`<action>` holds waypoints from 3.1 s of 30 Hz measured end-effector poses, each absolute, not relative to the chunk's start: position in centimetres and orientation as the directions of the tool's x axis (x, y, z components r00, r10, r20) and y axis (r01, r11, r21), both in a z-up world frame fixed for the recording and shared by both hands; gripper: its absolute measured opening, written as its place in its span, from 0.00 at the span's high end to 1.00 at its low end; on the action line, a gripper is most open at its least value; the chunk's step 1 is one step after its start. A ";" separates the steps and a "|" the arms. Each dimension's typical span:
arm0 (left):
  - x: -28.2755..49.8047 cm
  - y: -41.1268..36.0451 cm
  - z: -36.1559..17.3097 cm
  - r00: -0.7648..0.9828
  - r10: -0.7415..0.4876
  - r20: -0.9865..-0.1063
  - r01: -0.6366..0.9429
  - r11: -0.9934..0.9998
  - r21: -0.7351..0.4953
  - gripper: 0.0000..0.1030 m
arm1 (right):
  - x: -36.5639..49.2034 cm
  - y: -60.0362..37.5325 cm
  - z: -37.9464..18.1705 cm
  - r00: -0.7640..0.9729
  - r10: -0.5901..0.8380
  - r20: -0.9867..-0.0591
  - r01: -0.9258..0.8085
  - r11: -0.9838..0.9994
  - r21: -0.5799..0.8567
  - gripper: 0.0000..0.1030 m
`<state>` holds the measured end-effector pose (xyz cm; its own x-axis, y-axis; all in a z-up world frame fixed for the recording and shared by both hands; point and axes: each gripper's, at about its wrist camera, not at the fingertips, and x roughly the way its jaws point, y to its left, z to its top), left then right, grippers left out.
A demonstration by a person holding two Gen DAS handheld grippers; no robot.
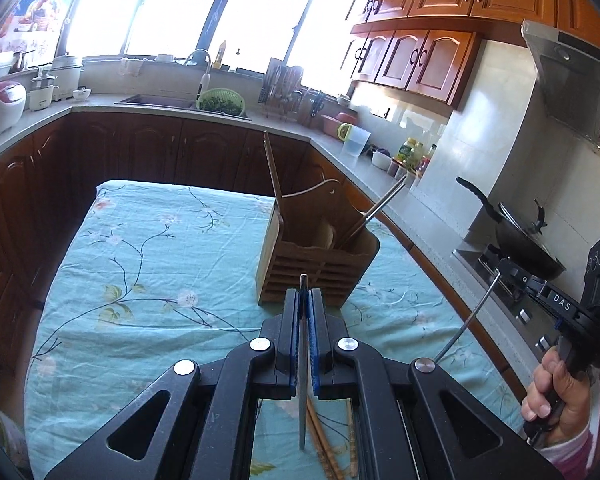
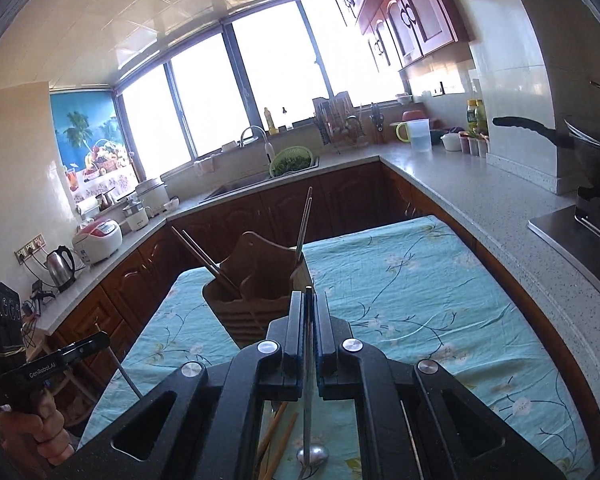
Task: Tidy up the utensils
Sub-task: 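Lift both held chopsticks upright and carry them toward the wooden holder, then lower both chopsticks into the wooden holder and open both grippers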
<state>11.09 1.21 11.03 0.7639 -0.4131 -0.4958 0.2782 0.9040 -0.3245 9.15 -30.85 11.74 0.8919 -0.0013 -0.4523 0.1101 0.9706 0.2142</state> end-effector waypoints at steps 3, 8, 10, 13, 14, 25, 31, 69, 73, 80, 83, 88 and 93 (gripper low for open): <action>11.0 1.3 11.2 0.773 -0.410 -0.485 0.274 0.904 -0.327 0.98 | 9.3 -30.8 12.1 0.897 0.002 -0.442 0.104 0.971 0.217 0.96; 11.0 1.3 11.2 0.782 -0.409 -0.469 0.277 0.904 -0.326 0.98 | 9.6 -30.9 12.1 0.899 0.009 -0.438 0.099 0.969 0.225 0.96; 11.2 1.2 11.3 0.785 -0.409 -0.465 0.279 0.904 -0.324 0.98 | 9.7 -30.9 12.0 0.899 0.009 -0.437 0.099 0.969 0.225 0.96; 11.6 1.4 11.5 0.788 -0.409 -0.460 0.278 0.903 -0.326 0.98 | 9.8 -30.9 12.0 0.898 0.012 -0.439 0.098 0.969 0.228 0.96; 11.6 1.4 11.5 0.789 -0.409 -0.459 0.279 0.903 -0.326 0.98 | 9.8 -30.9 12.0 0.898 0.013 -0.439 0.097 0.969 0.228 0.96; 13.0 1.9 11.7 0.795 -0.410 -0.448 0.275 0.901 -0.336 0.98 | 10.5 -30.6 11.9 0.898 0.017 -0.440 0.094 0.969 0.229 0.96; 13.8 2.1 11.9 0.802 -0.408 -0.436 0.268 0.899 -0.347 0.98 | 11.7 -30.3 12.1 0.900 0.024 -0.434 0.085 0.969 0.230 0.96; 31.4 -4.2 6.8 0.860 -0.314 -0.402 0.168 0.918 -0.359 0.97 | 25.8 -32.2 8.5 0.903 0.020 -0.429 0.113 0.952 0.283 0.95; 31.7 -4.1 7.4 0.862 -0.307 -0.403 0.175 0.927 -0.331 0.96 | 25.8 -32.4 8.5 0.899 0.019 -0.438 0.117 0.952 0.282 0.95; 32.1 -3.4 7.8 0.857 -0.313 -0.409 0.174 0.924 -0.341 0.96 | 26.3 -32.5 8.8 0.894 0.018 -0.447 0.118 0.955 0.273 0.94; 31.6 -3.5 7.6 0.856 -0.310 -0.413 0.174 0.926 -0.335 0.96 | 26.3 -32.7 8.8 0.892 0.020 -0.451 0.120 0.952 0.280 0.90; 30.3 -2.6 7.8 0.864 -0.306 -0.400 0.161 0.920 -0.357 0.69 | 25.7 -33.0 9.3 0.899 0.045 -0.435 0.102 0.946 0.308 0.41; 27.7 -1.8 8.2 0.883 -0.297 -0.364 0.157 0.917 -0.367 0.46 | 23.2 -32.7 10.7 0.928 0.060 -0.367 0.067 0.943 0.325 0.09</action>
<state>27.68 -1.80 8.19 0.8827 -0.2971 -0.3640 0.1575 0.9170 -0.3665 23.19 -32.68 10.75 0.9282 0.0603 -0.3672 0.0672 0.9434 0.3248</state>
